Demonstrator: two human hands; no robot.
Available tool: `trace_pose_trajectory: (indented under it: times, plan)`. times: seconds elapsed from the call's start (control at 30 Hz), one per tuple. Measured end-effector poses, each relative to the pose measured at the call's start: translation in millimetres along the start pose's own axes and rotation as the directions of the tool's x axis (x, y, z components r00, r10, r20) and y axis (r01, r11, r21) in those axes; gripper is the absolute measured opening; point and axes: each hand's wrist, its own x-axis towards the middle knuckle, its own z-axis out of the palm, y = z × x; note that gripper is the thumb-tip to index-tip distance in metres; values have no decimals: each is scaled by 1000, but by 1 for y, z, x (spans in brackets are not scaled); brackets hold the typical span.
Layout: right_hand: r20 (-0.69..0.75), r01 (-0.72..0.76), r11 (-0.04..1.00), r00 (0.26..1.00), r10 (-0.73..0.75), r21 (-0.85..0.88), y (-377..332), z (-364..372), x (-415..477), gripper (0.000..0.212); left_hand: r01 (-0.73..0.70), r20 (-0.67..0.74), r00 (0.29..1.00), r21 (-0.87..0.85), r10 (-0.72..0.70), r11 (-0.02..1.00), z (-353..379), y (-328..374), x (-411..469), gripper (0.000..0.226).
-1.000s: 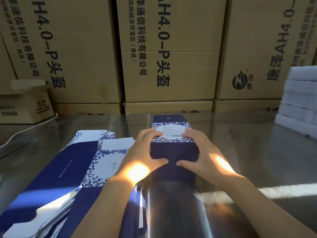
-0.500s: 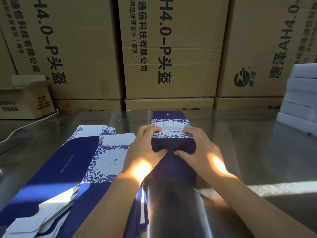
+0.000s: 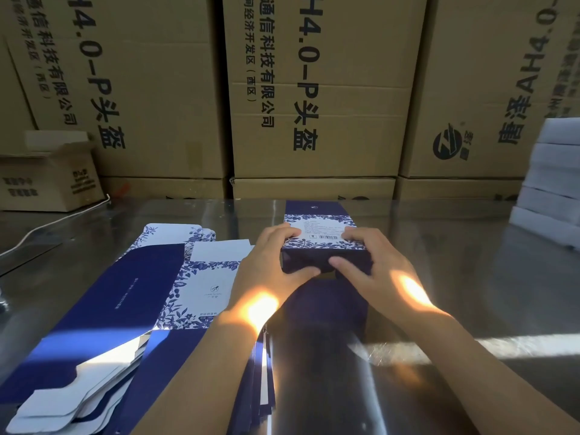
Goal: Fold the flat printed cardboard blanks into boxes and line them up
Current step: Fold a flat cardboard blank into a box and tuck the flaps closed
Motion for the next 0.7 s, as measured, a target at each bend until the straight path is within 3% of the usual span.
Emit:
trace_pose_trajectory:
  times: [0.13, 0.33, 0.43, 0.57, 0.63, 0.7]
  plan:
    - [20, -16, 1000, 1000, 16, 21, 3, -9, 1, 28, 21, 102, 995, -22, -18, 1000, -4, -1, 1, 48]
    - [30, -51, 992, 998, 48, 116, 3, -12, 1, 27, 8, 45, 999, 16, -9, 1000, 0, 1, 0, 51]
    - [24, -129, 935, 991, 128, 330, 3, -12, 2, 22, 71, 47, 997, -159, -65, 985, 0, 1, 0, 46]
    - [129, -295, 862, 956, 265, 412, 7, -8, 6, 35, 187, 147, 980, -441, -135, 878, -1, -2, -1, 52]
    - [186, -338, 843, 940, 285, 418, 7, -7, 7, 40, 184, 165, 977, -362, -131, 914, 0, -4, -1, 63]
    - [249, -350, 825, 933, 261, 444, 6, -8, 6, 52, 166, 149, 979, -170, -141, 971, -1, -2, -2, 73]
